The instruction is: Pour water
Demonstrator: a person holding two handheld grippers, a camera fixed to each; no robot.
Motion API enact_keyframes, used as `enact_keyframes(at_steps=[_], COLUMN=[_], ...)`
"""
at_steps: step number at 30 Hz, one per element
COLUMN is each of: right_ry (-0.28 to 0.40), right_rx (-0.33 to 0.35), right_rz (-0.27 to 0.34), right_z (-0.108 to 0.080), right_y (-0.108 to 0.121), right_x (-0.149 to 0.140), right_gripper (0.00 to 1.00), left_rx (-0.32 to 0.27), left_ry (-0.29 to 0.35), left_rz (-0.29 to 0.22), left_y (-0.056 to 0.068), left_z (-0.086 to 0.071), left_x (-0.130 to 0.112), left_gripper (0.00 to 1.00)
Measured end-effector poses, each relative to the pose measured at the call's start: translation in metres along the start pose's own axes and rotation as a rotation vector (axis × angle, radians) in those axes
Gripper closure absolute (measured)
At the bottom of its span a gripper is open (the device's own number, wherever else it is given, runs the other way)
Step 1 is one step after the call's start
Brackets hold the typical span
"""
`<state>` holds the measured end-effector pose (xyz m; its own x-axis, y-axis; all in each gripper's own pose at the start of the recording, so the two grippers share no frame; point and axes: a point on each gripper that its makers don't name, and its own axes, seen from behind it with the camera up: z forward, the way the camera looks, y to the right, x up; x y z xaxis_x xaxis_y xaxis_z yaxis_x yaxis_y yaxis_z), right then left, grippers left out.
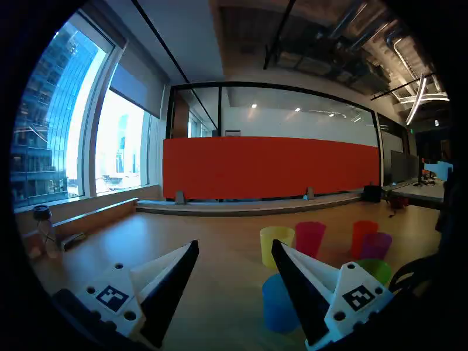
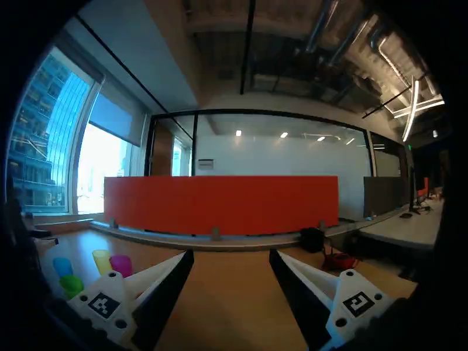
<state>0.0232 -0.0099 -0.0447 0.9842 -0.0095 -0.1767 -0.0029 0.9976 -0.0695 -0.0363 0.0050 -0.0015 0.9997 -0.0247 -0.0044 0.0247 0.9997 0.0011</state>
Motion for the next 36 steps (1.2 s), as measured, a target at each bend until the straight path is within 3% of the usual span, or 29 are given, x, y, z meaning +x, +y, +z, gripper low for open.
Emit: enact_keyframes(at_steps=[15,36], right_ry=[0.011,-0.058], right_rx=[0.029,-0.020], right_rz=[-0.010,0.004], right_z=[0.011,0.020], right_y=[-0.014,0.011], right_x=[-0.018,-0.070], right_gripper=[0.00,0.00], left_rx=[0.000,0.000], left_ry=[0.000,0.000], left_rz=[0.001,0.001], left_y=[0.000,-0.001], left_z=[0.000,0.000], left_x=[0.001,0.000], left_gripper=[0.07,0.07])
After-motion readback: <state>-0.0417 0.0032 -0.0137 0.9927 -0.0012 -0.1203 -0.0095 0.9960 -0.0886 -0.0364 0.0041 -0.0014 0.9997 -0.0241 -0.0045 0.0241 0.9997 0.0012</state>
